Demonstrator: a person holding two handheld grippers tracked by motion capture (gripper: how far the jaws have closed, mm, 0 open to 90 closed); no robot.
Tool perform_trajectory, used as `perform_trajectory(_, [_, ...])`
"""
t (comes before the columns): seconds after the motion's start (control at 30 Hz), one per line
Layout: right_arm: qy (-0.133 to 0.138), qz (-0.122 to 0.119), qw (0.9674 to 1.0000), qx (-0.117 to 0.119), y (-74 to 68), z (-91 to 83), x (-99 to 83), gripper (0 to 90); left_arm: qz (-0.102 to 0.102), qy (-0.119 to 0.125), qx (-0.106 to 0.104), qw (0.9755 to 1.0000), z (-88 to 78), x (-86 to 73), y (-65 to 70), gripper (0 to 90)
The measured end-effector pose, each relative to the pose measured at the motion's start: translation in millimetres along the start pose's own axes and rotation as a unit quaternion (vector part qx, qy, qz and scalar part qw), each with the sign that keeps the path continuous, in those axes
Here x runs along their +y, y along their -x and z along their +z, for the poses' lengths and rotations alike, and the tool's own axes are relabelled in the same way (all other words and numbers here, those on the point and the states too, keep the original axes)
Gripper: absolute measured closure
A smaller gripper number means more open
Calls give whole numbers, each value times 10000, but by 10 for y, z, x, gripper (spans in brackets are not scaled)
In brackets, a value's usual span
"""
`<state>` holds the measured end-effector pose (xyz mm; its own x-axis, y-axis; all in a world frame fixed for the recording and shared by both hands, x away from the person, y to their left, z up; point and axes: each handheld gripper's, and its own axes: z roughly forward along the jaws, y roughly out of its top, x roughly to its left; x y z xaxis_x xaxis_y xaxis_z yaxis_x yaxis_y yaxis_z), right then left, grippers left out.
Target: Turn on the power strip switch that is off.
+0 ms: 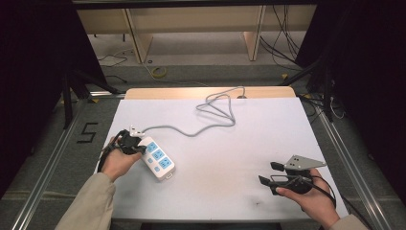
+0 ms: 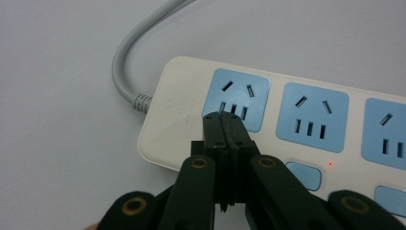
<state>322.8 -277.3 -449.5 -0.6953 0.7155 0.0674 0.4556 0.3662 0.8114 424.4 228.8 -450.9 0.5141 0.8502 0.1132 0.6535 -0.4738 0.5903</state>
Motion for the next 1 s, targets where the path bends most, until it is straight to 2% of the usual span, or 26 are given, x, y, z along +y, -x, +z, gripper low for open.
perform_trajectory(0.23, [-6, -3, 10000, 4, -2, 0, 1, 302, -16, -102, 34, 9999, 5, 23, 9, 900])
perform_trajectory(1.0, [8, -18, 10000, -9, -7, -11, 3, 303, -104, -154, 87, 9998, 17, 33, 25, 900])
